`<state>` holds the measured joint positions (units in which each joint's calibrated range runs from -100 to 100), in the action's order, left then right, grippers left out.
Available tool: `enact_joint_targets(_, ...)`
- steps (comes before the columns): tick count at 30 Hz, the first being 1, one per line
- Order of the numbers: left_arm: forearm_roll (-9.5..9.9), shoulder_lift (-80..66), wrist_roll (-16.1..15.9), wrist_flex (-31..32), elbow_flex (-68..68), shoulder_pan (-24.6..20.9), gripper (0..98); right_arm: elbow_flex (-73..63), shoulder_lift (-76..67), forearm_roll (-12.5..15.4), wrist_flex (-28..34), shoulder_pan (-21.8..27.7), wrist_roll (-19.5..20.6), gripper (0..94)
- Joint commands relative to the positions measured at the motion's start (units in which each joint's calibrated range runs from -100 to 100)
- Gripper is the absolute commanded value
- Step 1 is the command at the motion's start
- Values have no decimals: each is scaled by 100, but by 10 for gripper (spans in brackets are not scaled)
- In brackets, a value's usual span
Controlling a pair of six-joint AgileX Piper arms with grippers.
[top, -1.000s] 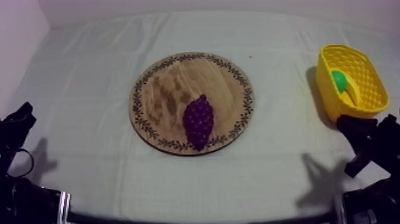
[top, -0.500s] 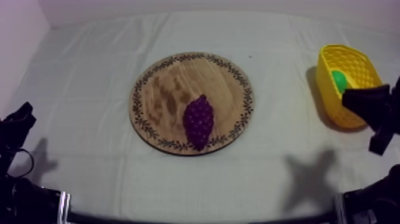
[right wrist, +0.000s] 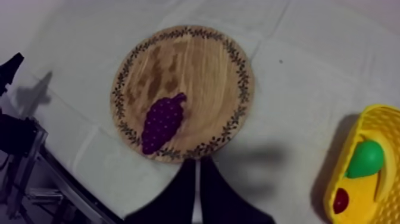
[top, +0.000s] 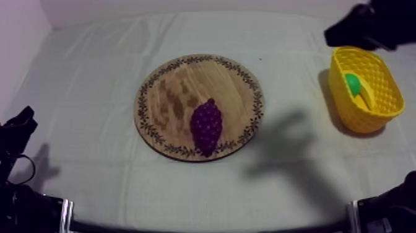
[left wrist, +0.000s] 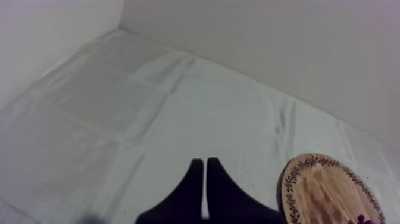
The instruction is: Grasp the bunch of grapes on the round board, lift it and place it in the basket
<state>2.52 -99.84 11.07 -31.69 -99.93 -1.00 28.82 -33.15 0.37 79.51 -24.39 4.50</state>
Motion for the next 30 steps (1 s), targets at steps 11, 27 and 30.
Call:
enact_joint_targets(11, -1, 2, -1, 0, 4, 2, 0, -2244, 3073, -265, 1168, -785, 1053, 5)
enact_joint_targets(27, -1, 2, -1, 0, 4, 2, 0, -3995, 4600, -417, 1780, -831, 1524, 333)
enact_joint_targets(30, -1, 2, -1, 0, 4, 2, 0, -3982, 4618, -392, 1802, -819, 1489, 448)
